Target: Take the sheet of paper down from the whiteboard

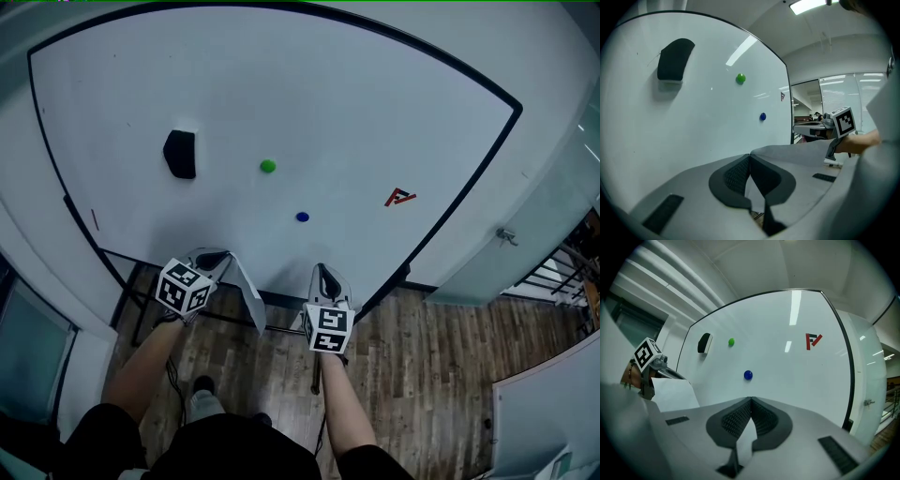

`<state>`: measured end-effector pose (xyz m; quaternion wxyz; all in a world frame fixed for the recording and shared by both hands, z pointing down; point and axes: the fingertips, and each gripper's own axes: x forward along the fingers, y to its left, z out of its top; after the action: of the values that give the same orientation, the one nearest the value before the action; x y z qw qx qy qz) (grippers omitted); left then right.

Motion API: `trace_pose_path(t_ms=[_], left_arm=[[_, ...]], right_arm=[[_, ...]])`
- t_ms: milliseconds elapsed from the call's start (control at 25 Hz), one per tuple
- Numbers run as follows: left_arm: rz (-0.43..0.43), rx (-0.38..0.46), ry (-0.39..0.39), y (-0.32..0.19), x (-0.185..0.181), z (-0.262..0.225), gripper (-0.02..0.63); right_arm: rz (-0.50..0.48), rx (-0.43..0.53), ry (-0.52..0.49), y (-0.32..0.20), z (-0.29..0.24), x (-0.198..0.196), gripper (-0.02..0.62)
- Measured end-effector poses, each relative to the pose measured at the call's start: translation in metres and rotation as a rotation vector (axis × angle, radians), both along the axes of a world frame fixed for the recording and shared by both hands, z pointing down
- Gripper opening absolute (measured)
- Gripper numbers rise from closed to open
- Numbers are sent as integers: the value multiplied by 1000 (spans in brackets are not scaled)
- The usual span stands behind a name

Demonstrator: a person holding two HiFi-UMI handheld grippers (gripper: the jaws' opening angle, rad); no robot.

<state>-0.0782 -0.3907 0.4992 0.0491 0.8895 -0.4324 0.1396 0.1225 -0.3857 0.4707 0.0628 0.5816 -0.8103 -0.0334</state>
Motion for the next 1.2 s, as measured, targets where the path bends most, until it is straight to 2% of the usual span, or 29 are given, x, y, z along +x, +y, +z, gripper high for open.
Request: trace_pose_path(t_ms=[1200], left_arm=[[-31,6,-59,28,14,3,21]], right_arm=[[-54,-41,-40,28,25,9,25]])
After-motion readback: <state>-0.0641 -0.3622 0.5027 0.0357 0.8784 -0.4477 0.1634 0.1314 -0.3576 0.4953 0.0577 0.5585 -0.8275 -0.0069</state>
